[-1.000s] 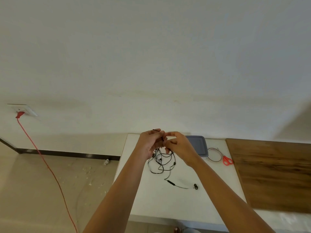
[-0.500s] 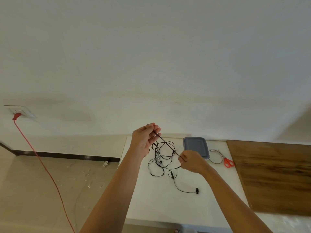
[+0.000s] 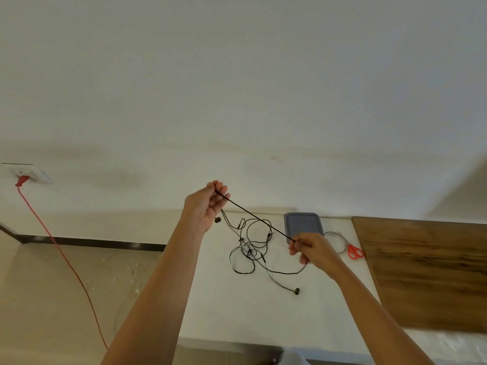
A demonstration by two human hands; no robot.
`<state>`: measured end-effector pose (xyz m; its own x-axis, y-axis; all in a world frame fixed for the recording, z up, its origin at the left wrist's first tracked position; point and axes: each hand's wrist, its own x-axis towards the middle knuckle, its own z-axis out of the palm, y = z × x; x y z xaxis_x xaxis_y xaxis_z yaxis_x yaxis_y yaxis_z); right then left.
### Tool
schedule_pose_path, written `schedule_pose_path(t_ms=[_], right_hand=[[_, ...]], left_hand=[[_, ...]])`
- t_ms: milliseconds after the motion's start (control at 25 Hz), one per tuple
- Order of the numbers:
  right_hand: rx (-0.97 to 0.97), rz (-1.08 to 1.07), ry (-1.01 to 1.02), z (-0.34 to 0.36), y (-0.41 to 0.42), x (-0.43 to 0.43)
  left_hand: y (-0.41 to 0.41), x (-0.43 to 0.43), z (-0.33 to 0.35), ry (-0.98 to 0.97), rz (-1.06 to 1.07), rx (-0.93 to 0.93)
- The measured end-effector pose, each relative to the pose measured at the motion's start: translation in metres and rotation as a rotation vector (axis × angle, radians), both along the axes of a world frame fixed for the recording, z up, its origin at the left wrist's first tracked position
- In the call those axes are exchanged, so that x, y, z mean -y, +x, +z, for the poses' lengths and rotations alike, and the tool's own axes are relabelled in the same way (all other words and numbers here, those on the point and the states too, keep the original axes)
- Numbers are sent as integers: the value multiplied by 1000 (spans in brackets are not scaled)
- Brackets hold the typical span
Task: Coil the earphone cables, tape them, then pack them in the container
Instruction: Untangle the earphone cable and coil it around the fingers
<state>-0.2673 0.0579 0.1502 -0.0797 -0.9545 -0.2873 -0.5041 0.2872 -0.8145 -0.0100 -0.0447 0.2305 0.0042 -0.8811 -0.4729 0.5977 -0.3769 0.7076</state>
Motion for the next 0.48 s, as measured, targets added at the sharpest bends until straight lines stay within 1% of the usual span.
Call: schedule_pose_path(t_ms=[160,200,360,440,480], right_hand=[[-315,-34,114,-20,-31,-12],[-411,-20,172,-21,-37,-12],[-781,54,564,-19,-53,-14],[-919,33,680,-21,-55,-16],[-948,-4,714,-22,-58,-17]], left_hand=[[11,5,-1,-10,3,37],[14,6,-3,-7,3,42],[15,8,-14,21,-3,48],[14,7,-19,34,-6,49],[13,7,-20,40,-8,49]])
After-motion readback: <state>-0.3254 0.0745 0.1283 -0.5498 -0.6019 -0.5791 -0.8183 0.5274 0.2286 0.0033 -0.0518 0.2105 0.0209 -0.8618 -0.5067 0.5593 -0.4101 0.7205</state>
